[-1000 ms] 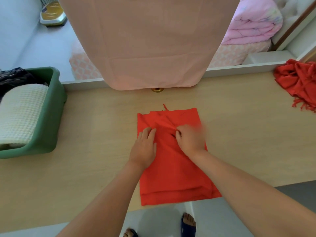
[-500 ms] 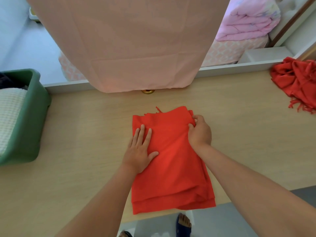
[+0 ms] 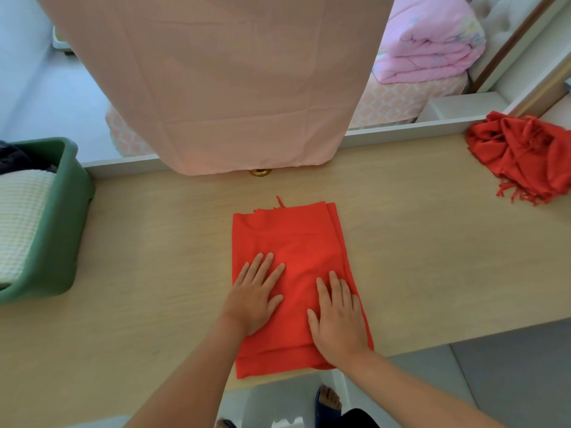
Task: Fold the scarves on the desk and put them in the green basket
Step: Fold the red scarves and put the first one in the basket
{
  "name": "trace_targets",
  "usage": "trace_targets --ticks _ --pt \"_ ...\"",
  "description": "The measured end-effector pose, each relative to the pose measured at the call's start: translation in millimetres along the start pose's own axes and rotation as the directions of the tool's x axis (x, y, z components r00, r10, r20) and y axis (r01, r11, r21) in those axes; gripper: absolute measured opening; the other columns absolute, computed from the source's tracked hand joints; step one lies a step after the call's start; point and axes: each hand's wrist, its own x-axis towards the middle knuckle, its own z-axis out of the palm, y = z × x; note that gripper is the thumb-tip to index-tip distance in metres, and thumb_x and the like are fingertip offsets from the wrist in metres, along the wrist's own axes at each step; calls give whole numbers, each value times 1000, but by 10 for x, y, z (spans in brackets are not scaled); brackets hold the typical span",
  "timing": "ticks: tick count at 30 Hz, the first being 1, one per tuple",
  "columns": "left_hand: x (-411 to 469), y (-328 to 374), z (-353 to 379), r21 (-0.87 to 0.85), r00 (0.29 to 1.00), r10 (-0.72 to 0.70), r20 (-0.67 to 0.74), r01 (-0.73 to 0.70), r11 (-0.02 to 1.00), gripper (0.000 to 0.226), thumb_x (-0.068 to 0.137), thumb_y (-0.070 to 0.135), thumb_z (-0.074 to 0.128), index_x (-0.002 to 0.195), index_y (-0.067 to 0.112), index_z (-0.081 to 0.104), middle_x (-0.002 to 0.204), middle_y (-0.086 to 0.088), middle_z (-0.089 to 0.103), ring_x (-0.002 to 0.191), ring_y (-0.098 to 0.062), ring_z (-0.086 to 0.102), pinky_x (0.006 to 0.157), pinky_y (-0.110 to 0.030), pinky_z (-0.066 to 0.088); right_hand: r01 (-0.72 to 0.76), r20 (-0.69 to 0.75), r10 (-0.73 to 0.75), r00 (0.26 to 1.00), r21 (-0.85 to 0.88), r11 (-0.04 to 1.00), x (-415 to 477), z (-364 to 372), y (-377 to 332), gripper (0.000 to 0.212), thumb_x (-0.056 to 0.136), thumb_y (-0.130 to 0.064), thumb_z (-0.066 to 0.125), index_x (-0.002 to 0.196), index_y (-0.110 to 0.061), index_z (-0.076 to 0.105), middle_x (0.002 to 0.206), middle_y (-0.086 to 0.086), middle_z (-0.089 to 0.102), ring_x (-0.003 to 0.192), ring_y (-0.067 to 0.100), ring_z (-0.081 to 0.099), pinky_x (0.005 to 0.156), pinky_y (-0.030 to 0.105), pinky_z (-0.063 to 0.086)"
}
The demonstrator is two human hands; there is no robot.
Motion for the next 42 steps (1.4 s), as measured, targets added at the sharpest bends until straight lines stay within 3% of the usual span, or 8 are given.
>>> trace_targets --ticks 6,10,14,18,23,32,39,42 --pt "-99 -132 -179 147 989 -136 52 127 981 71 85 64 28 146 33 42 148 -7 46 131 -31 46 101 -47 41 252 63 -245 967 -179 951 311 -4 482 73 89 -60 36 151 -22 38 158 13 32 145 29 32 113 50 20" --pt "-194 -23 -444 216 984 -170 51 155 964 57 87 60 31 125 27 58 116 -8 60 102 -29 56 87 -42 39 246 171 -201 965 -306 920 553 -337 336 63 97 -41 29 155 -17 27 162 20 16 150 35 15 119 52 5" --pt "-361 96 -497 159 996 -91 19 87 983 44 88 51 32 99 23 63 103 -4 66 99 -26 57 86 -40 42 334 101 -318 943 -236 913 315 -401 -58 65 84 -23 24 144 -18 50 158 17 31 145 34 31 117 53 25" --pt "-716 -98 -287 82 986 -145 85 138 987 62 79 62 42 128 29 61 138 -5 55 124 -30 53 92 -53 49 438 265 -420 868 -10 899 -123 -147 -184 73 94 -51 40 158 -32 10 165 5 -8 153 23 -7 122 49 0" --pt "-1051 -411 -161 53 978 -101 185 93 994 95 70 85 32 153 40 17 163 2 16 145 -29 25 111 -50 31 440 343 -388 856 -89 893 -287 -105 79 110 75 -82 42 155 -32 -16 159 4 -30 148 20 -26 120 46 -12" --pt "-1496 -317 -172 146 961 -57 270 17 989 124 49 68 69 155 32 16 132 -2 39 115 -24 44 94 -38 45 580 397 -467 790 -239 779 -595 -121 -134 125 71 -65 64 154 -22 -20 154 8 -37 145 22 -29 116 57 -11" --pt "-1717 -357 -114 38 999 -8 49 6 999 62 68 46 44 125 33 65 113 3 58 92 -25 57 76 -40 53 531 424 -444 789 -109 840 -584 -313 -59 73 94 -29 50 158 -18 16 166 3 -2 153 20 2 122 48 9" --pt "-1638 -376 -327 -149 989 -103 109 118 982 37 80 35 41 97 25 72 100 6 63 91 -24 59 78 -35 49 453 356 -440 824 51 890 -437 -493 -67 39 91 -26 50 128 -19 59 145 6 51 135 23 45 106 38 39"
